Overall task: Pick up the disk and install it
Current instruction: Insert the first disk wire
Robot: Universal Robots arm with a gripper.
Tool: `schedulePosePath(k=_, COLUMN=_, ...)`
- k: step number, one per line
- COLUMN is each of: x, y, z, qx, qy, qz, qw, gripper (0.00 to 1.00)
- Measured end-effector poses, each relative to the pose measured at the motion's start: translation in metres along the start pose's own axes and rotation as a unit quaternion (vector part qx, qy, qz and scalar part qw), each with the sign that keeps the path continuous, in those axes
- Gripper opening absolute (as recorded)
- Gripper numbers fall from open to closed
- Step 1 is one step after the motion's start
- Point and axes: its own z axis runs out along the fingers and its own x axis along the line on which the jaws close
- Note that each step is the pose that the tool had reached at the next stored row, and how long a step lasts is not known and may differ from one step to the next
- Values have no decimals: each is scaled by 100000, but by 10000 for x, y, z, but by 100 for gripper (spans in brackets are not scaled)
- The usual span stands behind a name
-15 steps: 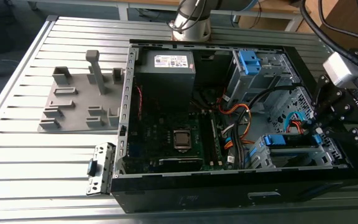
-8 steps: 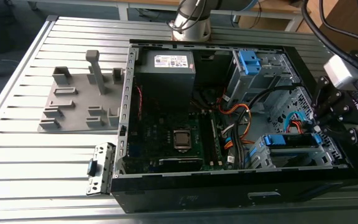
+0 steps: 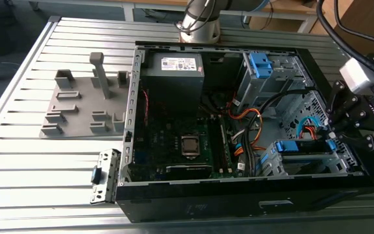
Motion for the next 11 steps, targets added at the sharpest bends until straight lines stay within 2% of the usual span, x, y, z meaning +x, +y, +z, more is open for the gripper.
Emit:
schedulePosePath(k=3, x=2, y=1, z=-6, qx=0, qy=222, qz=19, qw=100000, gripper=11)
schedulePosePath(k=5, x=12, y=0, z=-7, qx=-3, qy=237, qz=16, qw=100000, gripper=11)
schedulePosePath(k=6, x=44, y=-1, z=15, qx=-38, qy=254, qz=21, qw=100000, gripper=11)
schedulePosePath(k=11, x=60, y=-3, z=33, qx=-76, qy=251, qz=25, qw=100000, gripper=11)
